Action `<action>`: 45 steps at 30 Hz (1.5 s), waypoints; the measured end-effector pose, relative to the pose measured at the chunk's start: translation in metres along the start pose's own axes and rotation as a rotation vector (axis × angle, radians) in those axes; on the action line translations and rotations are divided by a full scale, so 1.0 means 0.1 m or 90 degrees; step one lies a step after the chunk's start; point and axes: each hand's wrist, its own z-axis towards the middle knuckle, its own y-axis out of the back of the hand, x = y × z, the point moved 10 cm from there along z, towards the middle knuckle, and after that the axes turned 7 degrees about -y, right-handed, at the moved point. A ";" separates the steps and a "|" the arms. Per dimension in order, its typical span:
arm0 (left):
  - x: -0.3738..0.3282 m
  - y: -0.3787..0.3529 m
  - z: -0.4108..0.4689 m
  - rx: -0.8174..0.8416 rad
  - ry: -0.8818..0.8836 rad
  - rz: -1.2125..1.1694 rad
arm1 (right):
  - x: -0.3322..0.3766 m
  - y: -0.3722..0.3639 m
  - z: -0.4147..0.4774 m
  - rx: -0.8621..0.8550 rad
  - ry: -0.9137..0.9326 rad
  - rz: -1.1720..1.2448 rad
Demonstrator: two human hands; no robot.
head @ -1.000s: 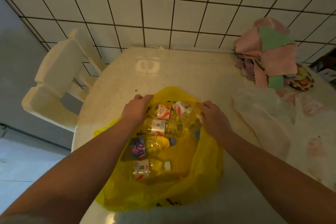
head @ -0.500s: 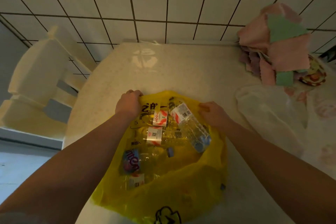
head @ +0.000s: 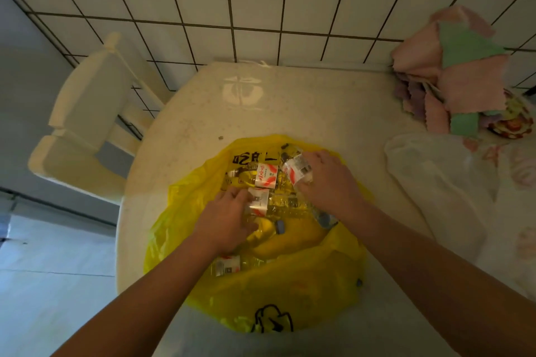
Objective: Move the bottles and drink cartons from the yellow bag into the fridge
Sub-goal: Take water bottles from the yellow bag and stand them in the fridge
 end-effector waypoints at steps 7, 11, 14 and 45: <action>0.28 -0.26 -0.28 0.123 0.107 0.107 | -0.02 -0.24 -0.08 0.038 -0.106 -0.073; 0.34 -0.37 -0.25 0.160 0.094 0.116 | -0.04 -0.27 -0.09 0.061 -0.142 -0.026; 0.33 -0.40 -0.20 0.196 0.059 0.080 | -0.07 -0.26 -0.09 0.055 -0.153 0.034; -0.36 0.71 -1.92 -0.517 0.032 -0.589 | 0.16 1.00 -1.87 -0.122 0.050 0.753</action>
